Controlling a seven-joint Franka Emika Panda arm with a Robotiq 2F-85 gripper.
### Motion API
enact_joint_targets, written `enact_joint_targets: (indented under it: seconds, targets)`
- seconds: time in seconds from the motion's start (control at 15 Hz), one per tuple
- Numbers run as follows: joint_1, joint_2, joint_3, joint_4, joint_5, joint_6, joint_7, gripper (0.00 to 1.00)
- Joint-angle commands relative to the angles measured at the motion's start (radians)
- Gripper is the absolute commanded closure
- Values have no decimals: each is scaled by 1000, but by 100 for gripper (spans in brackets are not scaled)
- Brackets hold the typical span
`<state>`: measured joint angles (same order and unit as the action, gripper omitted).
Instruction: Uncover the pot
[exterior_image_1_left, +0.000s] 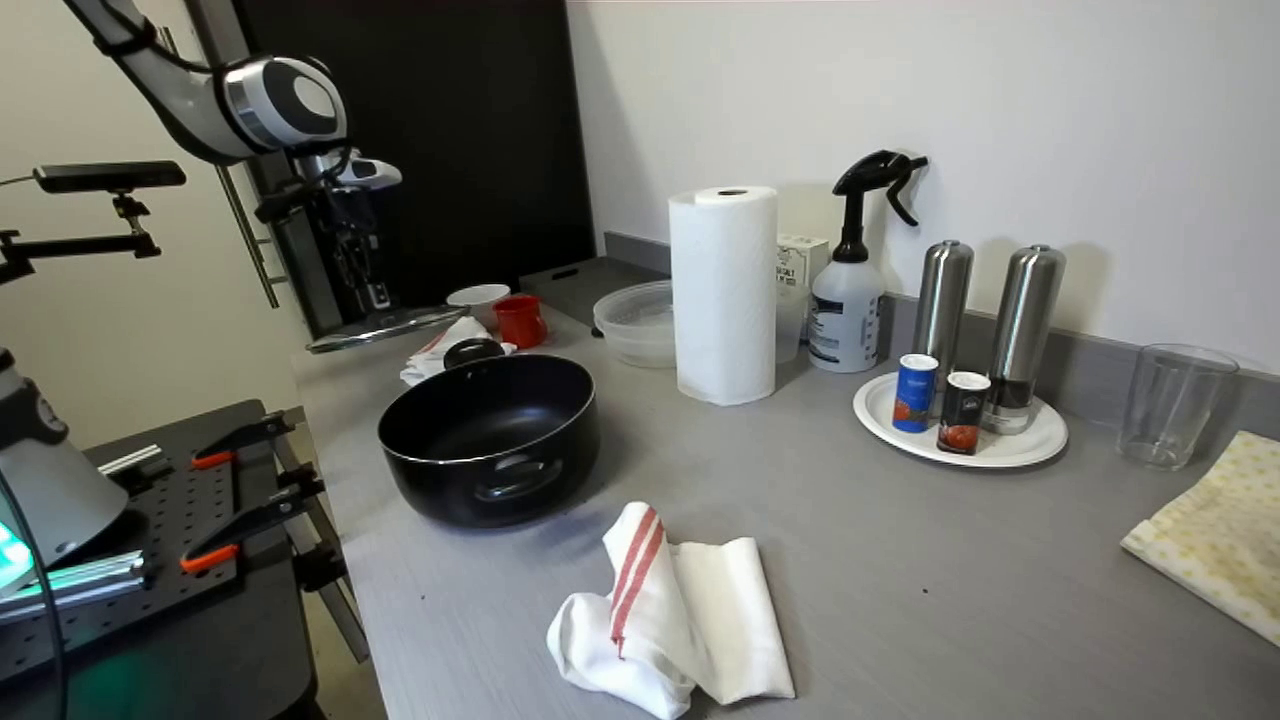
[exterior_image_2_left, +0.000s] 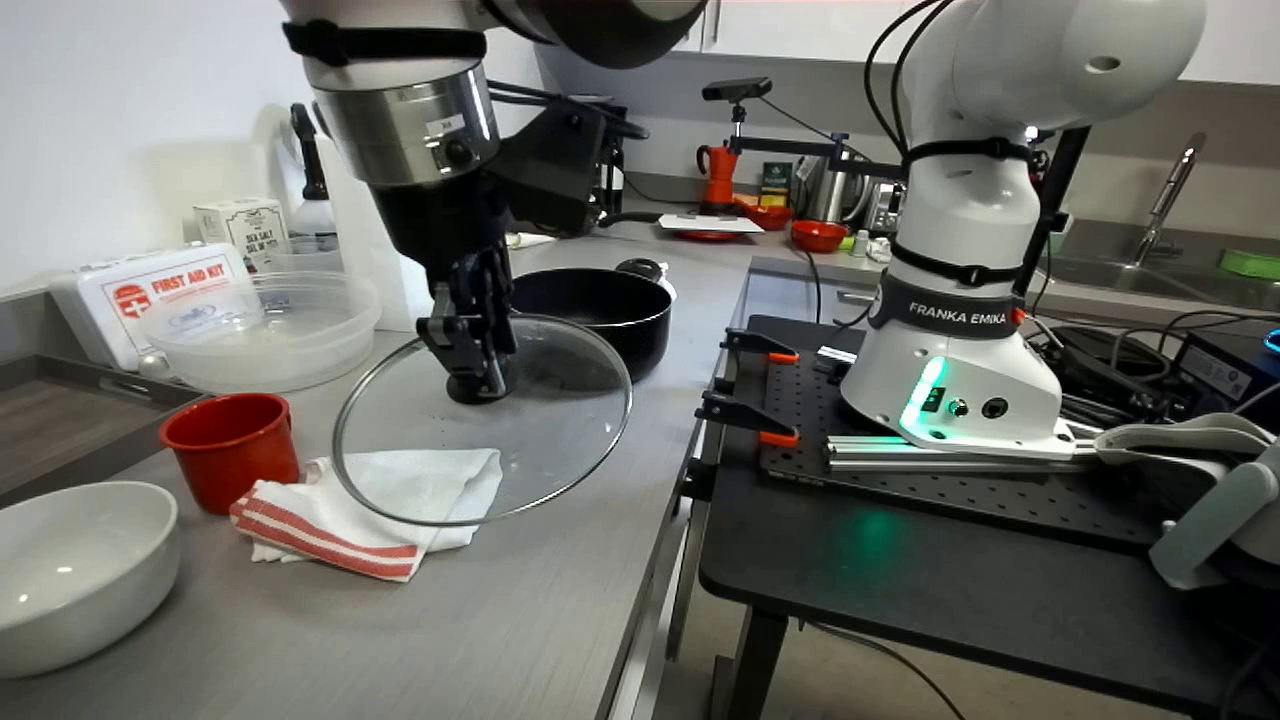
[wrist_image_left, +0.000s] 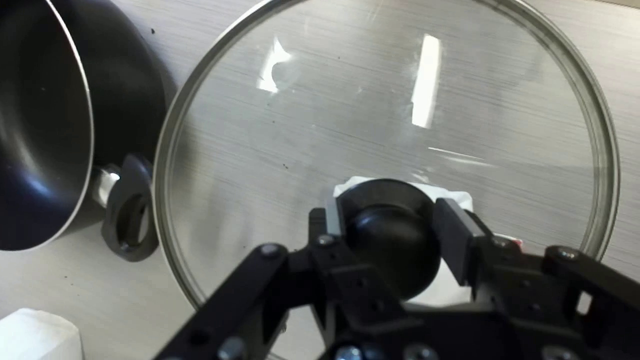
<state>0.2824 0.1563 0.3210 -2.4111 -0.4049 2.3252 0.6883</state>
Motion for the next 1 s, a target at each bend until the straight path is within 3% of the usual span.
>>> enact_joint_targets:
  seconds: [0.0, 0.27, 0.93]
  targets:
    - [59, 89, -32, 104, -15, -34, -18, 77]
    - [75, 161, -64, 171, 20, -25, -77, 77]
    - [32, 244, -149, 239, 173, -19, -286, 77]
